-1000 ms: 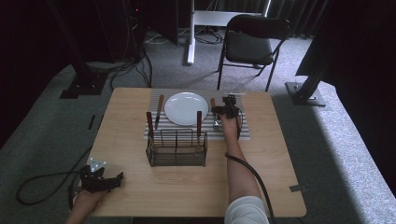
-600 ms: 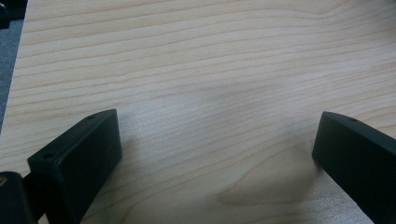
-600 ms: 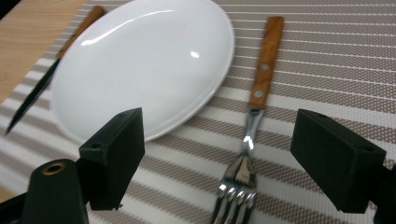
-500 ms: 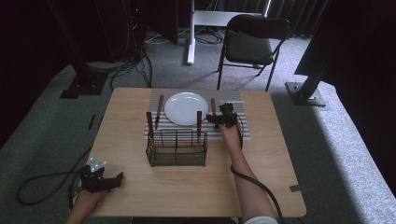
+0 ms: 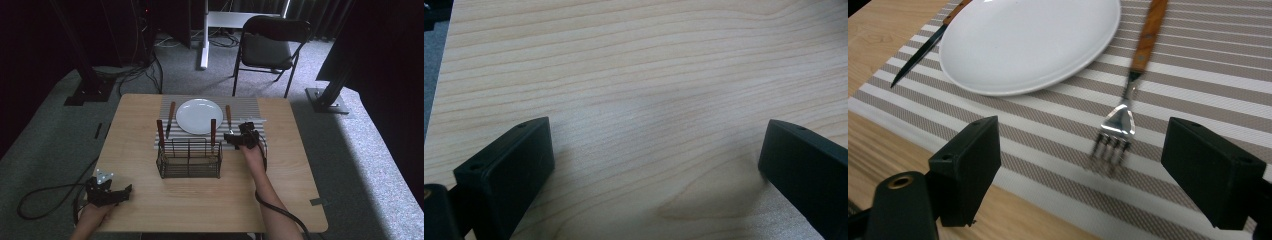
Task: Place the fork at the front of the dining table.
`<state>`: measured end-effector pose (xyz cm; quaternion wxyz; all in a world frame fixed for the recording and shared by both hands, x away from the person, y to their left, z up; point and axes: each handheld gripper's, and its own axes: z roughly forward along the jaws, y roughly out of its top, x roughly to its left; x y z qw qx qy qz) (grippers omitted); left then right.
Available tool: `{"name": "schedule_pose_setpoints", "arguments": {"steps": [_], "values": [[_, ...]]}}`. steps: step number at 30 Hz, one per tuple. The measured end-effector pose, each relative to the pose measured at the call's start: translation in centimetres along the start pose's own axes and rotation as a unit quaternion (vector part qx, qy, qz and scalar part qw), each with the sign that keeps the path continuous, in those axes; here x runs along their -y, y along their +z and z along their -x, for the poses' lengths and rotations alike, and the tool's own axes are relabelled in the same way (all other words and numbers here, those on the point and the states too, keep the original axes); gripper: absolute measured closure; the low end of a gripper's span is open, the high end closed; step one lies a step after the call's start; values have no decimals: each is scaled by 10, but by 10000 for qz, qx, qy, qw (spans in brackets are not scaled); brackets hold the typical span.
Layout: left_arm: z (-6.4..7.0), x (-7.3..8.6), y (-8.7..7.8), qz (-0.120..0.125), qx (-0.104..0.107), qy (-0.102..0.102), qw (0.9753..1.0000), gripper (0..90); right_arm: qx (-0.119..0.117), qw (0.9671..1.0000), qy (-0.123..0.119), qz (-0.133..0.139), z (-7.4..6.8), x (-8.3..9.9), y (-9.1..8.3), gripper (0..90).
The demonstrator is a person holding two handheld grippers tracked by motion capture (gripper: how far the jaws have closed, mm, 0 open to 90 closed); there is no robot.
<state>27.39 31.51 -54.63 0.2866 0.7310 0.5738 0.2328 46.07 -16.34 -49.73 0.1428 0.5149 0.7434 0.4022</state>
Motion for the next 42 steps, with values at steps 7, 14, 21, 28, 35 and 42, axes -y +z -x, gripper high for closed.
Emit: {"name": "schedule_pose_setpoints", "arguments": {"steps": [7,14,21,28,35,42], "values": [[0,0,0,3,5,4,10000,12,144,9997,-92,145,10,15,-25,154],[0,0,0,4,4,3,10000,11,162,9995,-87,251,16,32,-44,154],[0,0,0,3,4,3,10000,11,162,9993,-64,325,18,57,-53,154],[0,0,0,3,5,3,10000,11,162,9991,-226,310,21,81,-59,148],[0,0,0,0,5,6,10000,11,269,9987,-274,336,23,104,-74,148],[0,0,0,2,5,4,10000,12,410,9984,-221,316,32,121,-94,149]]}}
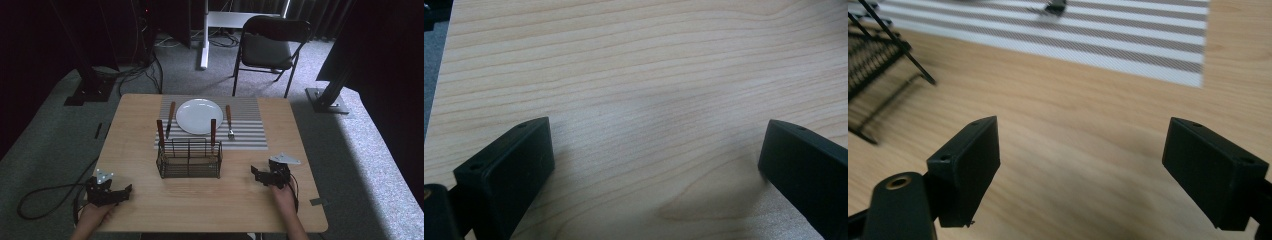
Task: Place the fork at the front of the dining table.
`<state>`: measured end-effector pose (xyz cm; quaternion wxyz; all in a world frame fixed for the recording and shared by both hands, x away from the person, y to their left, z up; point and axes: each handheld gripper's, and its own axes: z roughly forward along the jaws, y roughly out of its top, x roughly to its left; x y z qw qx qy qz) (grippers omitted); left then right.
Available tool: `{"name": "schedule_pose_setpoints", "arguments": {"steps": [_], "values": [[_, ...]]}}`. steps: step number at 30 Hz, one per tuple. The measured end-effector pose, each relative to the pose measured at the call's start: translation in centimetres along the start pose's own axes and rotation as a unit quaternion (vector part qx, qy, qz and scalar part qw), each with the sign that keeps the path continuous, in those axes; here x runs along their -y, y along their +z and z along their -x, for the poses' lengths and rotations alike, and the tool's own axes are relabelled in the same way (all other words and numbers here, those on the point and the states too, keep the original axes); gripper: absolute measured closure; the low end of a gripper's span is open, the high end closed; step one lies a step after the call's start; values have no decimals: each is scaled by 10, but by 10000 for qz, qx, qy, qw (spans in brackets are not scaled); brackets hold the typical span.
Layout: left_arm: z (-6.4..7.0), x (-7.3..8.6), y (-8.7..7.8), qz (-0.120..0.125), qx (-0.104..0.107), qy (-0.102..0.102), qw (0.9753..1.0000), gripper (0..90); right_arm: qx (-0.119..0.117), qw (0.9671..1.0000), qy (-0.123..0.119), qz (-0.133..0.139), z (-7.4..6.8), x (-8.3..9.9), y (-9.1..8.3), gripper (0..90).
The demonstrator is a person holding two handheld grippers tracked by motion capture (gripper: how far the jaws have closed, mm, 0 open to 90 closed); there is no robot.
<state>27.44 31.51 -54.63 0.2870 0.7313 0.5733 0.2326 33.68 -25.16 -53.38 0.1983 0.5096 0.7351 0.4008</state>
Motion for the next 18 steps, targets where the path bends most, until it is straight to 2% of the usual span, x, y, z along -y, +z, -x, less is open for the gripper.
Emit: {"name": "schedule_pose_setpoints", "arguments": {"steps": [10,18], "values": [[0,0,0,1,0,-1,10000,11,354,9994,1,-64,7,18,-19,148],[0,0,0,4,0,-4,10000,12,592,9981,111,-97,10,30,-32,148]]}}
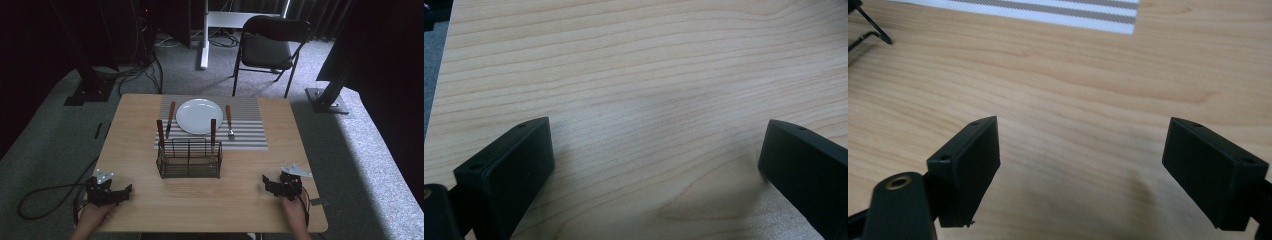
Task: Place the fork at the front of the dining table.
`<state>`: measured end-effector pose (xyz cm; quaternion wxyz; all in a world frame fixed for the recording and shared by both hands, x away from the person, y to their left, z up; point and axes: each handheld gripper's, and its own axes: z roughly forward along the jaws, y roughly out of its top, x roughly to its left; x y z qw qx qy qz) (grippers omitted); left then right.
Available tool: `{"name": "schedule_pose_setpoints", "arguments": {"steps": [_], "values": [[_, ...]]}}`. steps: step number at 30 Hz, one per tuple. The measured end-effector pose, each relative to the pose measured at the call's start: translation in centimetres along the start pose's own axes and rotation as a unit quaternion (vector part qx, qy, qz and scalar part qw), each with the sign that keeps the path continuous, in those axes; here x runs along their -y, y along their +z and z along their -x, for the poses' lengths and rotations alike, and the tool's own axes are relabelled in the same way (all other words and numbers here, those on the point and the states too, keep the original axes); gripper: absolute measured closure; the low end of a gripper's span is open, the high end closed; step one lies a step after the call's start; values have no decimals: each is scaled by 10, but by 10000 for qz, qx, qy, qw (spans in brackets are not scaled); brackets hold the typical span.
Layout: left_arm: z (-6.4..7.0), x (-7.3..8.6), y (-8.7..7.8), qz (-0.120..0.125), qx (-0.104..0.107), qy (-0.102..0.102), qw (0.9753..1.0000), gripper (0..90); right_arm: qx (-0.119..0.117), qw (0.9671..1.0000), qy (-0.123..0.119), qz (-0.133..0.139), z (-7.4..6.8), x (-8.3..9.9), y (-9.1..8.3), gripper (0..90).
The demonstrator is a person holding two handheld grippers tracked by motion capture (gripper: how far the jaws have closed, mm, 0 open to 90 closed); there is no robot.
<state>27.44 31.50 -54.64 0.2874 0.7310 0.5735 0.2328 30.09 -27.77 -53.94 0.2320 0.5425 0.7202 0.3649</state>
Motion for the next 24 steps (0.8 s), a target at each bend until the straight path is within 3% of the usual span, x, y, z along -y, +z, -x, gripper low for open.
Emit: {"name": "schedule_pose_setpoints", "arguments": {"steps": [6,12,24], "values": [[0,0,0,-10,-10,-13,10000,12,246,9996,147,-31,6,10,-7,149],[0,0,0,-12,-10,-13,10000,12,575,9982,62,-135,11,16,-13,149],[1,0,0,-16,-18,-19,10000,12,825,9945,576,-275,29,28,-22,149]]}}
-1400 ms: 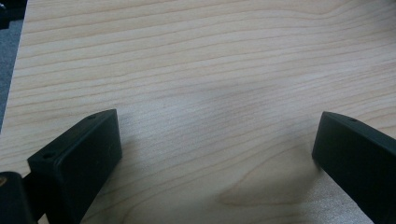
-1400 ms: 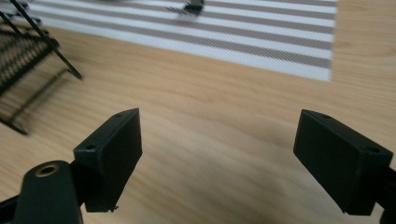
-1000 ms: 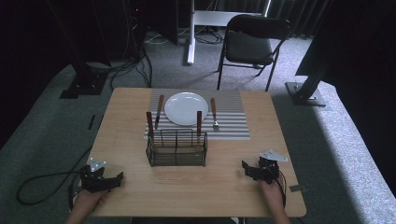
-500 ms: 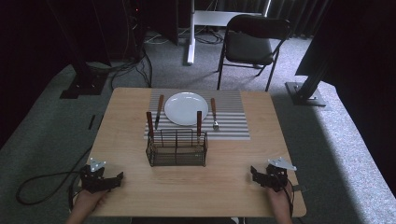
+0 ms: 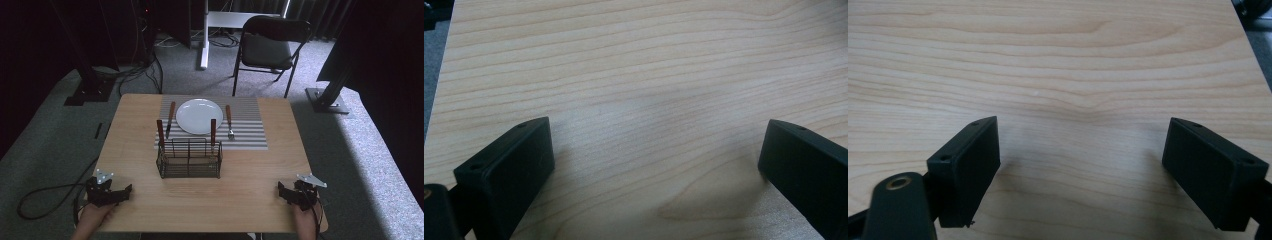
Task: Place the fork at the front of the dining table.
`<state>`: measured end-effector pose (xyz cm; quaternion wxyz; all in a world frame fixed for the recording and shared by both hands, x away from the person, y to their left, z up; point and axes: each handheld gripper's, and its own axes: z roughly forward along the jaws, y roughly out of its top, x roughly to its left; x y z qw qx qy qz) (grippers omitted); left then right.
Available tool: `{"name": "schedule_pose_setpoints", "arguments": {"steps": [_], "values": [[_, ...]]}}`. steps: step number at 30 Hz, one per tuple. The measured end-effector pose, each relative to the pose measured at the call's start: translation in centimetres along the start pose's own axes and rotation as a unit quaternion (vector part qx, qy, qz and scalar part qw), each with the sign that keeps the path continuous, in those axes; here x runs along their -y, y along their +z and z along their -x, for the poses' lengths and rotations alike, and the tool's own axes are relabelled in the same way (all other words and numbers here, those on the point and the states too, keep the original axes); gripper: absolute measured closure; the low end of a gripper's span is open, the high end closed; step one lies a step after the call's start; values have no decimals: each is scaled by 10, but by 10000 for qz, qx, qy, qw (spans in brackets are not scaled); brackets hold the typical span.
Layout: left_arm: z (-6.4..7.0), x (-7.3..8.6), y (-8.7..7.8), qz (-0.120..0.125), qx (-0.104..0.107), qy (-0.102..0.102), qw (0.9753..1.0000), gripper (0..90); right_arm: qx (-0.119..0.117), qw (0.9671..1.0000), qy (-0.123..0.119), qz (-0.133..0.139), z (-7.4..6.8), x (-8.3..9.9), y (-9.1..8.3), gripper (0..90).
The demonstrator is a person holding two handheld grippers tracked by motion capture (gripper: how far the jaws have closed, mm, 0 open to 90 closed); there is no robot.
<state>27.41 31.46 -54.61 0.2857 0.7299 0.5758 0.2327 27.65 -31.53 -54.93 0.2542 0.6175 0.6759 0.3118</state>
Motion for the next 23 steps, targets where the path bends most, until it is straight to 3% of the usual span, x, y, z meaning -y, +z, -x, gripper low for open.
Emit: {"name": "schedule_pose_setpoints", "arguments": {"steps": [3,23], "values": [[0,0,0,0,1,2,10000,12,98,9999,-103,-90,-2,-1,2,145],[0,0,0,5,-10,-14,10000,12,125,9998,-70,-115,-2,-4,5,129]]}}
